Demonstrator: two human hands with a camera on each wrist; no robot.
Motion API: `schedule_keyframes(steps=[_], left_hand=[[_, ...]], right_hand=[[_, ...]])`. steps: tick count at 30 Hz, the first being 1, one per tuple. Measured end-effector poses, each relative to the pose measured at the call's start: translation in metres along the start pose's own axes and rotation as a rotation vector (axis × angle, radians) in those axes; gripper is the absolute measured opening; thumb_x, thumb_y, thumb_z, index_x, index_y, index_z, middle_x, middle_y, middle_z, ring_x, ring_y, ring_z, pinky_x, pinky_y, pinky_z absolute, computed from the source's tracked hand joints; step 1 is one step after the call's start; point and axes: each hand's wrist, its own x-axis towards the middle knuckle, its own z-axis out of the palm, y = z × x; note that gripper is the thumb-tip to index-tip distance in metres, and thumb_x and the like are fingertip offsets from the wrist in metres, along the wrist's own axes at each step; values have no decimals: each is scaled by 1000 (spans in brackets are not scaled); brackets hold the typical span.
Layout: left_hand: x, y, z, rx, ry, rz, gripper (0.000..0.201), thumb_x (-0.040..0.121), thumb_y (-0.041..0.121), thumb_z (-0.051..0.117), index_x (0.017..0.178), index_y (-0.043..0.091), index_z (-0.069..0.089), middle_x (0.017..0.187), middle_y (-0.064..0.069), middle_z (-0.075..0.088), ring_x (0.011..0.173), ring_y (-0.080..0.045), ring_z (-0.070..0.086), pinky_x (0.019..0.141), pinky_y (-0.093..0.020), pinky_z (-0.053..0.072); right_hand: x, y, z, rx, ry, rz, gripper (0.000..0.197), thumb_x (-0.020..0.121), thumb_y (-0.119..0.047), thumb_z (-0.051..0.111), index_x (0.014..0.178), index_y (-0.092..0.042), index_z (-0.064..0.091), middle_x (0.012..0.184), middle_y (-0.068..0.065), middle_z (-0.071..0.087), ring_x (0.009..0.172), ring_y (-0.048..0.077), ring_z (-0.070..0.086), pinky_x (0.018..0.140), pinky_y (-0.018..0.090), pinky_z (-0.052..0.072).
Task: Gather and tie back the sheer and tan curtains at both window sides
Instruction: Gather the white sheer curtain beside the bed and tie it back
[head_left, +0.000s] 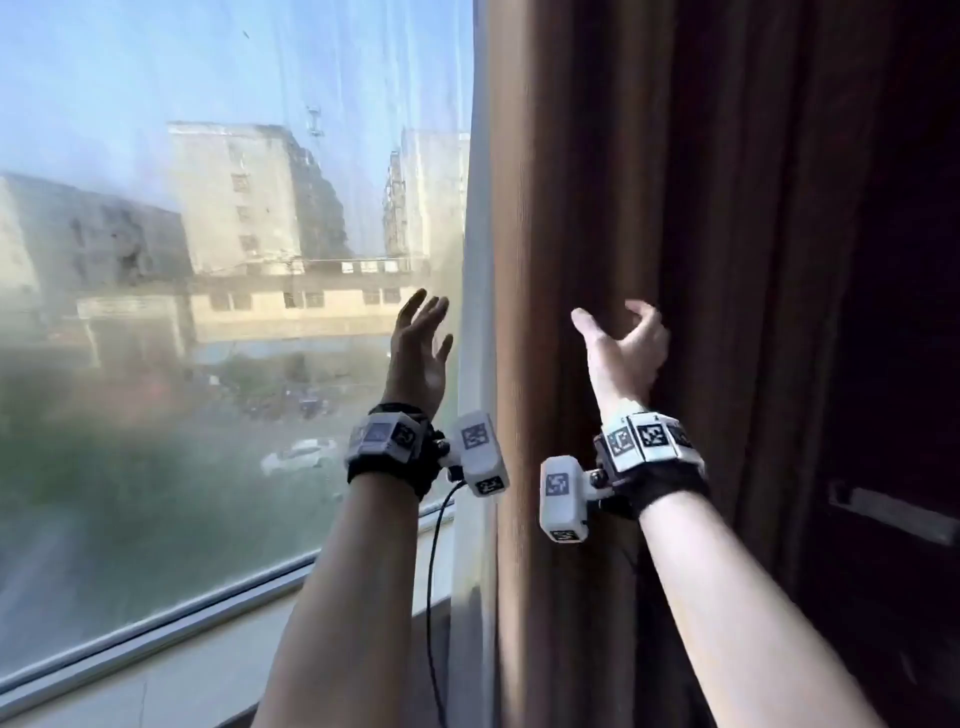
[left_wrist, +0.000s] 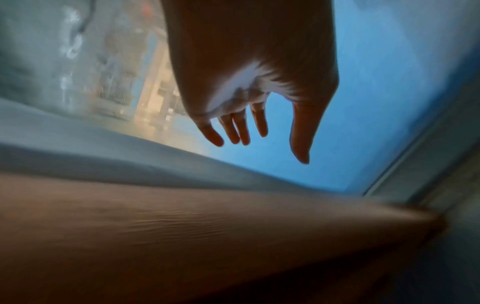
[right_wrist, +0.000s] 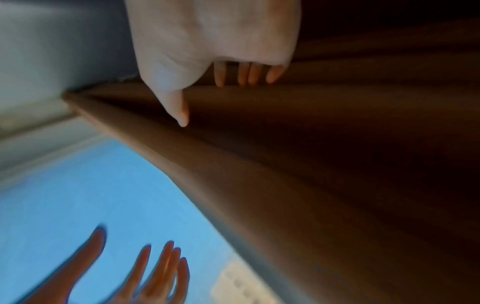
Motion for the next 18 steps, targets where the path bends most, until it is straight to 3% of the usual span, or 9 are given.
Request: schedule_keyframes(steps=[2,4,7,9,11,13,16,18], left_hand=[[21,-29,6,322,20,-37,71,78,12,75,139,23,41,151,-8,34,135,-17,36,110,-35,30],[43,-56,9,563,26,-78,101,69,24,85,149,24,24,155,-7,26,141,-20,28,115,-39,26],[84,-93,4,779,52,-41,125,56,52,88,151,33,9,158,-3,14,145,-22,18,117,-46,20],[113,-114,1,886,91,47,136,44,65,86,150,32,7,157,-6,15,145,-26,16,116,-54,19],[135,-131,3,906,84,140,135,40,70,84,146,27,14,151,-6,28,140,-27,28,114,-54,27],[162,-156,11,784,-67,172,118,45,62,88,139,23,29,138,0,47,127,-17,47,109,-44,39],[201,-201,31,657,-231,124,99,50,56,90,133,24,45,123,10,60,111,-4,58,98,-27,48],[229,-231,48,584,-259,64,97,47,62,89,128,26,52,119,12,64,108,-4,61,95,-30,51]], right_hand=[[4,10,6,-231,23,-118,99,59,-66,74,140,-27,33,150,6,30,137,26,27,105,49,28],[9,17,12,-349,-40,-215,124,54,-71,74,151,-29,9,159,11,6,146,27,7,108,57,19],[29,34,27,-415,-106,-298,139,49,-76,72,150,-33,-13,160,11,-17,147,29,-12,109,65,7],[47,46,37,-488,-20,-336,141,48,-74,73,149,-35,-16,159,12,-20,147,31,-15,107,68,6],[70,55,40,-548,89,-329,141,46,-68,76,150,-36,-15,159,14,-18,146,36,-12,106,72,10],[99,72,42,-583,188,-259,142,46,-64,79,149,-38,-16,159,15,-18,146,38,-11,107,72,11],[139,96,44,-489,235,-129,144,49,-58,84,147,-42,-19,157,15,-23,146,39,-13,107,71,5],[165,113,41,-439,266,-54,145,50,-59,85,146,-43,-21,157,16,-25,146,39,-11,107,70,3]])
